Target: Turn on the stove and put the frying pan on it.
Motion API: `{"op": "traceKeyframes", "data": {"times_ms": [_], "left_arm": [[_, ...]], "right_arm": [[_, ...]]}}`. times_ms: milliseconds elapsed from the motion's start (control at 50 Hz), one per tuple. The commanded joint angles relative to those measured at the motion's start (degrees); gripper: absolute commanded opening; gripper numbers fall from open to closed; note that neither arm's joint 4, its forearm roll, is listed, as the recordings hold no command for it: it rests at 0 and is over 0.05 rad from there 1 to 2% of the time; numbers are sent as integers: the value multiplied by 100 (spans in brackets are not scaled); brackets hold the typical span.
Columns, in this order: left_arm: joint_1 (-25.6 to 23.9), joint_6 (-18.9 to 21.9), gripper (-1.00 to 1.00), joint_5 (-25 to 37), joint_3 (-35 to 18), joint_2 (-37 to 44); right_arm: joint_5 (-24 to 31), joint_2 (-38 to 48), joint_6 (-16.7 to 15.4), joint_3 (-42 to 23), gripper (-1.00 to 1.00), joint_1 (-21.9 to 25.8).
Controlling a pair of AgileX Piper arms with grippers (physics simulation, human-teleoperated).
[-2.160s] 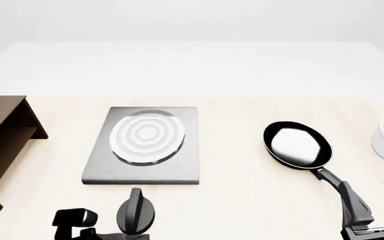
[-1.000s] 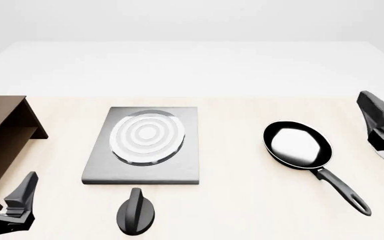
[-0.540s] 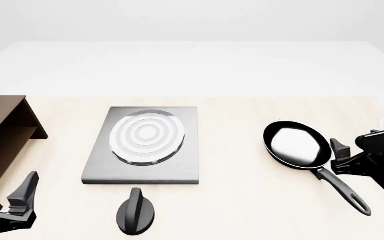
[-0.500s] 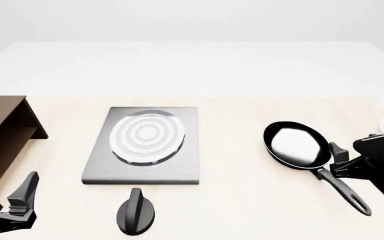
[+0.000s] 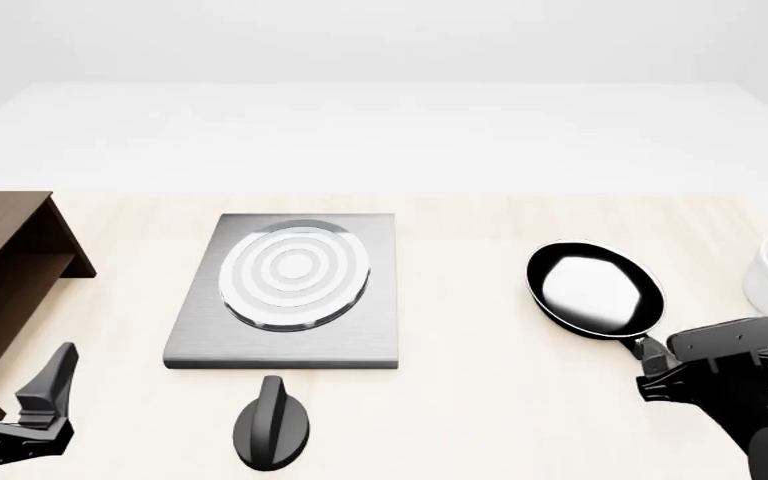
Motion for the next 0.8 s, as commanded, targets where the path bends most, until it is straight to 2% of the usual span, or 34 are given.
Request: {"op": "traceKeyframes", "data": {"times_ms": [20,200,340,620,680,800], "left_arm": [[163,-162,100,-878,966,-123],[170,-121,100,-1037,967,55],[177,-135,100,-1141,967,162],[191,-153,100,-814,966,-164],[187,-163,100,-1052,966,85],[174,-160,100,-997,967,42]], "right_arm": [[-456,536,61,54,100,-350],[-1261,1535,-159,-1,100,-575],[-1480,1833,-130,-15,100,-625],[-1744,2293,-45,-45,100,-645],[-1756,2419,2,-115,100,-664],[-1955,2506,-64,-50,100,-651]]}}
